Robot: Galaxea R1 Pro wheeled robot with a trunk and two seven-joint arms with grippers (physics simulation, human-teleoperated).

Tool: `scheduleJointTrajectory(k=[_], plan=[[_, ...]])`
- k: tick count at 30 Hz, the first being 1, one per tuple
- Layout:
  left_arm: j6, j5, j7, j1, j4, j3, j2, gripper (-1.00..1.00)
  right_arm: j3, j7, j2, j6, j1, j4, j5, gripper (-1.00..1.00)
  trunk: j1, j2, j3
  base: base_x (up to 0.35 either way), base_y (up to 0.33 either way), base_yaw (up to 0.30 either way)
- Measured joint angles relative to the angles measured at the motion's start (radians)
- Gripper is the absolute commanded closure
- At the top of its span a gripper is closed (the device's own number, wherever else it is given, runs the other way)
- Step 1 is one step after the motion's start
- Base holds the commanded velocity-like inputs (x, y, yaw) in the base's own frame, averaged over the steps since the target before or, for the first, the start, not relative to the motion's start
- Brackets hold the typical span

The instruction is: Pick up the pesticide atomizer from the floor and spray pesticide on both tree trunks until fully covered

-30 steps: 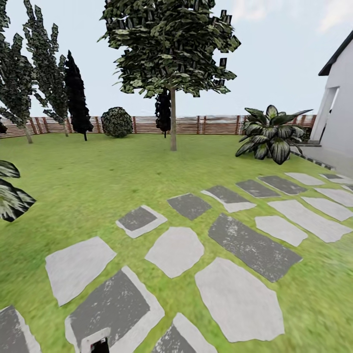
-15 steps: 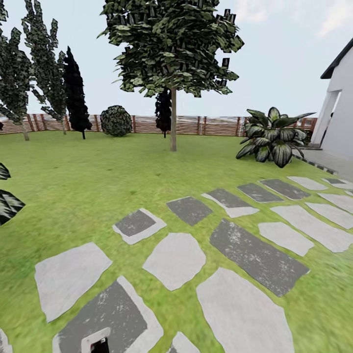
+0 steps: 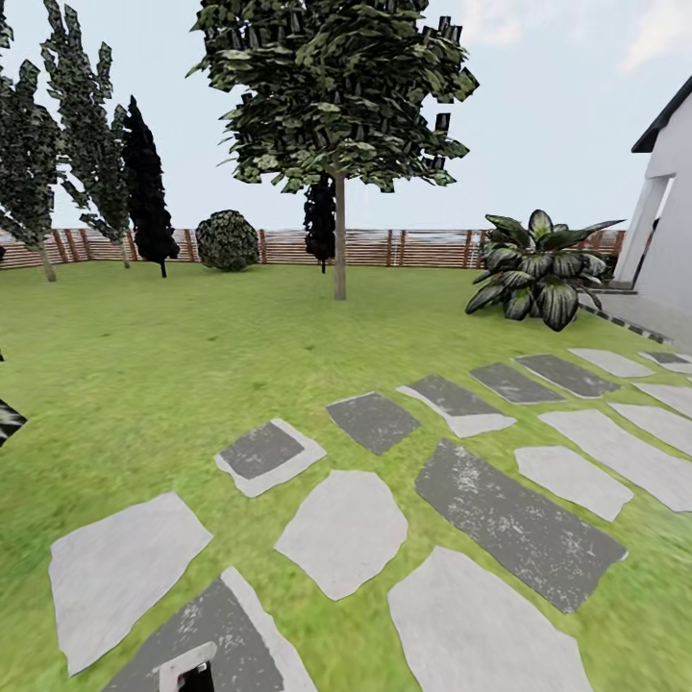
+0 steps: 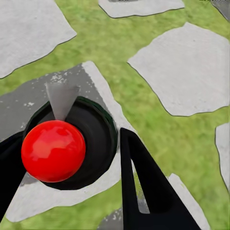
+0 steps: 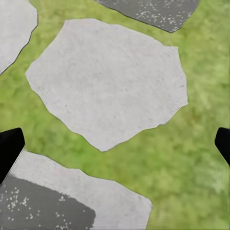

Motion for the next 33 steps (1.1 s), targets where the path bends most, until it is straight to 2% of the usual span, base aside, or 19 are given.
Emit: scheduleJointTrajectory(k=[33], plan=[[-0.002, 0.009, 0.001, 0.0, -0.003, 0.001, 0.002, 1.0, -0.002, 0.0, -0.002, 0.001, 0.0, -0.001, 0.0, -1.0, 0.0, 0.0, 0.0, 0.334, 0.0, 0.0]])
